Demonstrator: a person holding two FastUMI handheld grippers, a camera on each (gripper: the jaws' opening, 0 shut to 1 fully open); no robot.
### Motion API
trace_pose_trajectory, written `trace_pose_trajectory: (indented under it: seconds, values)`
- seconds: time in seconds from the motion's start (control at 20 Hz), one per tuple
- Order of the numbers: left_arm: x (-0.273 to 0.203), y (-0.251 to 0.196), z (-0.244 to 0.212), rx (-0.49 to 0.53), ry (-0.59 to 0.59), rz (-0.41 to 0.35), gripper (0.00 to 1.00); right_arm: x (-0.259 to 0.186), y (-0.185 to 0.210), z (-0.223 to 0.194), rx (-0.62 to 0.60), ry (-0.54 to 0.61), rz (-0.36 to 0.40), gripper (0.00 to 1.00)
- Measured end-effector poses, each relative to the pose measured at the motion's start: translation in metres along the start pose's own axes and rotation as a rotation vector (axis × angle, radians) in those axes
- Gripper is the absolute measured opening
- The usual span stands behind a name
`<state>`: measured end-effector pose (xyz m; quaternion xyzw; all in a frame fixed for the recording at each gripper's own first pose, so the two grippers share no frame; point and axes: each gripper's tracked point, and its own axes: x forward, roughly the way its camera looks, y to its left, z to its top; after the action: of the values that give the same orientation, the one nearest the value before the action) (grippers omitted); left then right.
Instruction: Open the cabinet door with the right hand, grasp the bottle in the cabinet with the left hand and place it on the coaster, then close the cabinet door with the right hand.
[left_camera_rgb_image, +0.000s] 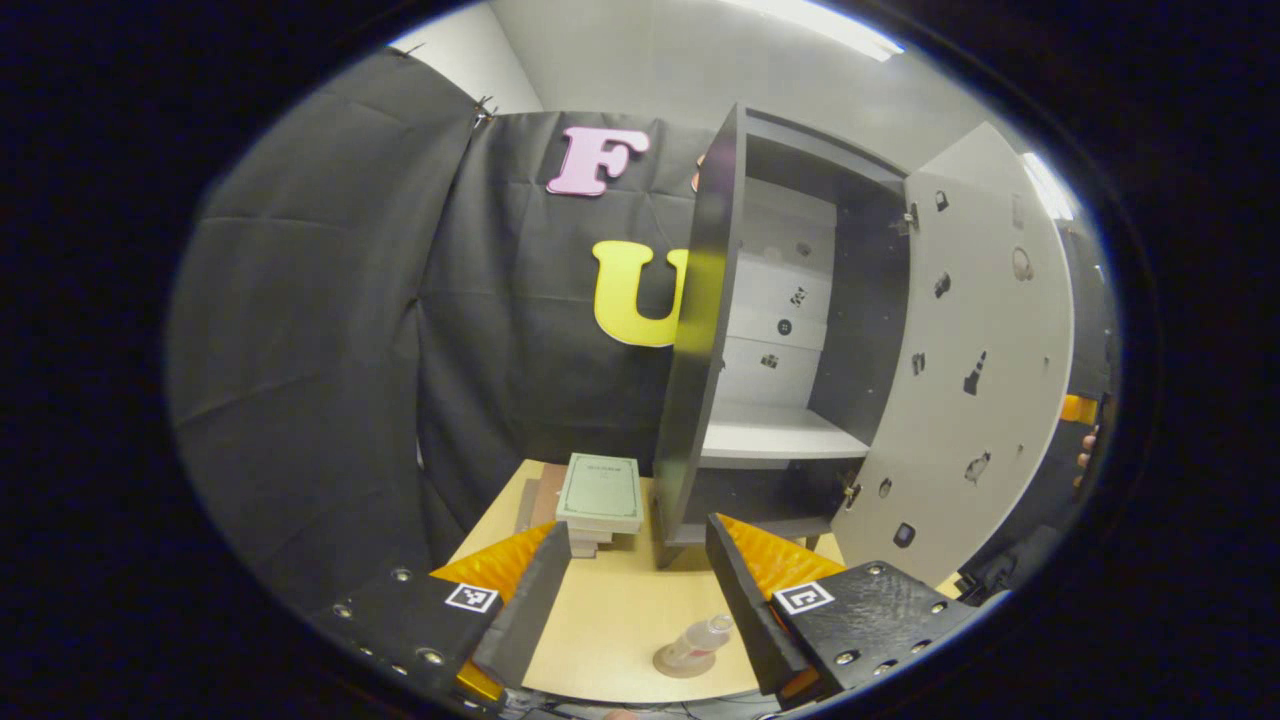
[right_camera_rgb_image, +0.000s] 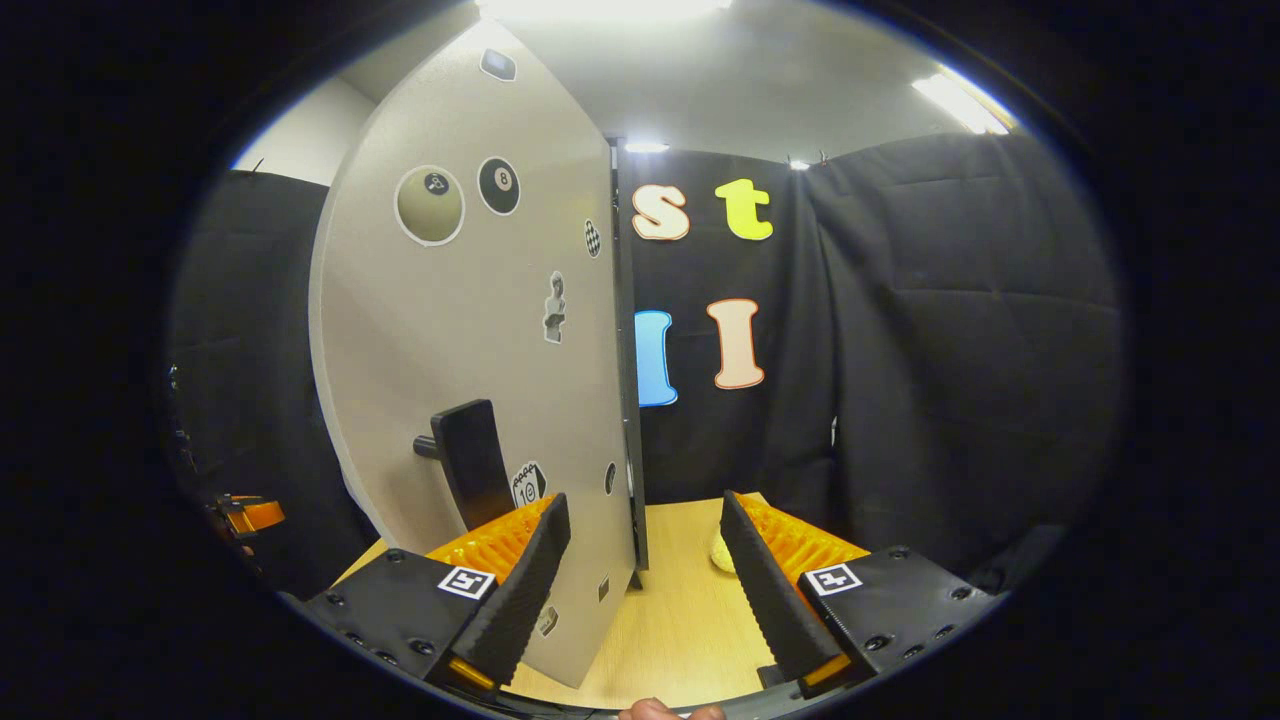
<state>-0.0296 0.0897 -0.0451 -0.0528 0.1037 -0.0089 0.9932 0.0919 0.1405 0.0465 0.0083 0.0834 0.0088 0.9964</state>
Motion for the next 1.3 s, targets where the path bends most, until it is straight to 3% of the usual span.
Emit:
trace_pose_trajectory:
  seconds: [0.4,0.8,1.0,1.05,1.2,1.3]
  values:
    - [0.004,0.016,-0.003,0.042,-0.002,-0.028,0.82,0.014,0.049,-0.005,0.048,0.000,0.043,0.96]
    - [0.012,0.037,-0.016,0.009,0.020,-0.010,0.82,0.045,0.118,0.002,0.113,0.000,0.174,0.96]
    - [0.011,0.049,-0.018,0.031,0.029,0.015,0.82,0.066,0.154,0.006,0.064,-0.001,0.235,0.97]
    - [0.010,0.050,-0.018,0.036,0.029,0.019,0.87,0.068,0.166,0.008,0.054,-0.009,0.253,0.97]
    - [0.006,0.048,-0.013,0.029,0.022,0.026,0.84,0.076,0.189,0.013,0.048,-0.026,0.297,0.97]
    - [0.002,0.046,-0.005,0.032,0.008,0.031,0.83,0.075,0.195,0.014,0.051,-0.035,0.320,0.92]
